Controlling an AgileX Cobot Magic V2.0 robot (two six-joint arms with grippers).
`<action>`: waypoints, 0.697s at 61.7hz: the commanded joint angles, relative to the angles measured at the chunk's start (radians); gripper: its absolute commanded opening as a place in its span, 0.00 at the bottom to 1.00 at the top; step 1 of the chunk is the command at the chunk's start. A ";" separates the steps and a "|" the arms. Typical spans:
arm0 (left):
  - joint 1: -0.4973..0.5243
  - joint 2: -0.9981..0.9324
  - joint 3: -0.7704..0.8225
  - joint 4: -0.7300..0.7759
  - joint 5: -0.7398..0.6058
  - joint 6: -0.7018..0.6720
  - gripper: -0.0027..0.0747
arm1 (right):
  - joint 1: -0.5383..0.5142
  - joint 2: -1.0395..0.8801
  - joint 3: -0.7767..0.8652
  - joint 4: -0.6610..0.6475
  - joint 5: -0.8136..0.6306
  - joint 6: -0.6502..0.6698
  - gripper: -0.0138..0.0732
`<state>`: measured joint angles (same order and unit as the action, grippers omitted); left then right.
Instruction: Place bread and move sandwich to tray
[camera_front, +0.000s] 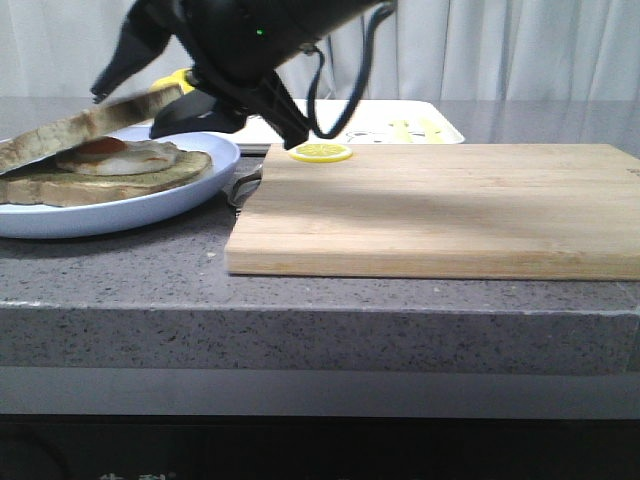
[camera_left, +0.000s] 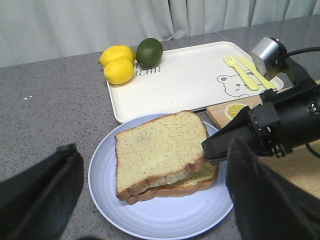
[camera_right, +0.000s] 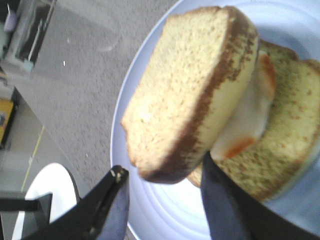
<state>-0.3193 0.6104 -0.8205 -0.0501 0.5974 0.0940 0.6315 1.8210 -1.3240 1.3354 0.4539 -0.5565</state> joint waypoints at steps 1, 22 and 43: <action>-0.008 0.006 -0.026 0.000 -0.082 -0.009 0.77 | -0.048 -0.055 -0.037 -0.041 0.086 0.010 0.58; -0.008 0.006 -0.026 0.017 -0.072 -0.009 0.77 | -0.162 -0.217 -0.037 -0.504 0.265 0.192 0.57; -0.008 0.006 -0.026 0.017 -0.072 -0.009 0.77 | -0.164 -0.570 -0.028 -1.103 0.456 0.467 0.57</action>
<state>-0.3193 0.6104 -0.8205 -0.0320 0.5974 0.0940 0.4717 1.3650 -1.3247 0.3216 0.9008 -0.1309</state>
